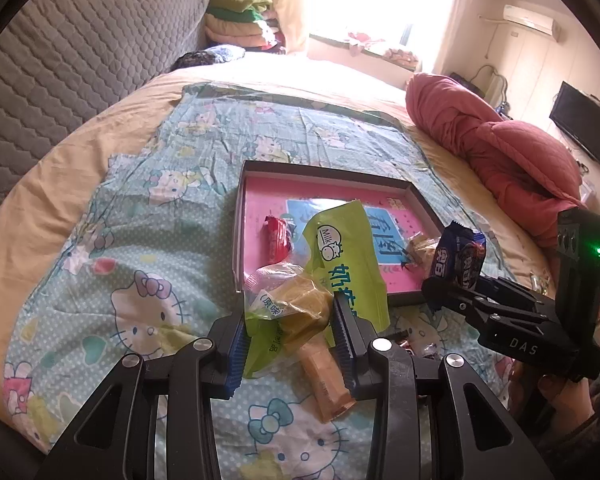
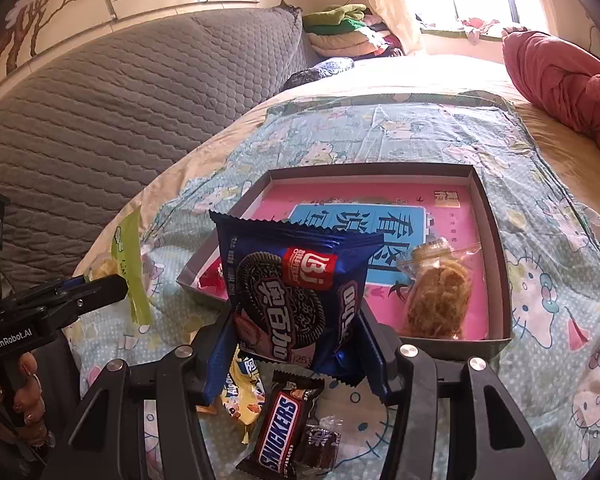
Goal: Organize snacks
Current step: 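Lift the green snack bag with the left tool over the box while the right tool carries the blue pack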
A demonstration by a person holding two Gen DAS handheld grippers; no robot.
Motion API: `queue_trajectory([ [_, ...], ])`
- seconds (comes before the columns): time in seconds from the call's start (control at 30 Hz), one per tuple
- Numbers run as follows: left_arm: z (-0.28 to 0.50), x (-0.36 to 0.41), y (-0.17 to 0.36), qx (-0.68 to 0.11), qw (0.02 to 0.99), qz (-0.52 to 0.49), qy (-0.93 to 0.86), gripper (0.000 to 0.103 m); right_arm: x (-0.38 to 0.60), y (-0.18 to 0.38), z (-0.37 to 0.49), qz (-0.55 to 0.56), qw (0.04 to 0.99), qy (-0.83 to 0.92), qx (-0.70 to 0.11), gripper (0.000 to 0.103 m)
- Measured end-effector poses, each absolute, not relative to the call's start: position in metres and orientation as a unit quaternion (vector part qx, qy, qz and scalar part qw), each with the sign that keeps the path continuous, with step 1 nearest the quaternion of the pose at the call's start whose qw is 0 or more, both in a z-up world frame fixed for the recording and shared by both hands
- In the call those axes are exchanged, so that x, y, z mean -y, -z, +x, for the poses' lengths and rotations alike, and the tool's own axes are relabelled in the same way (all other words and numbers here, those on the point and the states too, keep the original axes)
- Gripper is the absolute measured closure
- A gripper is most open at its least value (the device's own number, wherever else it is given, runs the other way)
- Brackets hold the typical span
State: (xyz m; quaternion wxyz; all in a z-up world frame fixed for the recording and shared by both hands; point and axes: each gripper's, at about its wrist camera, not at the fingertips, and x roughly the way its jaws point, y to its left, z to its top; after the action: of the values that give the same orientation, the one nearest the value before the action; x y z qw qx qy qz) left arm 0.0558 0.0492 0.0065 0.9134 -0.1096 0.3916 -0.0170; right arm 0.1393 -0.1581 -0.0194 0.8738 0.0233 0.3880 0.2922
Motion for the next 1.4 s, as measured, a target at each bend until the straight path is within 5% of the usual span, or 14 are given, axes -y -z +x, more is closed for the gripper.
queue_trajectory([
  [1.4, 0.089, -0.026, -0.022, -0.381, 0.918, -0.104, 0.022, 0.064, 0.215, -0.002, 0.166, 0.085, 0.894, -0.244, -0.366, 0.048],
])
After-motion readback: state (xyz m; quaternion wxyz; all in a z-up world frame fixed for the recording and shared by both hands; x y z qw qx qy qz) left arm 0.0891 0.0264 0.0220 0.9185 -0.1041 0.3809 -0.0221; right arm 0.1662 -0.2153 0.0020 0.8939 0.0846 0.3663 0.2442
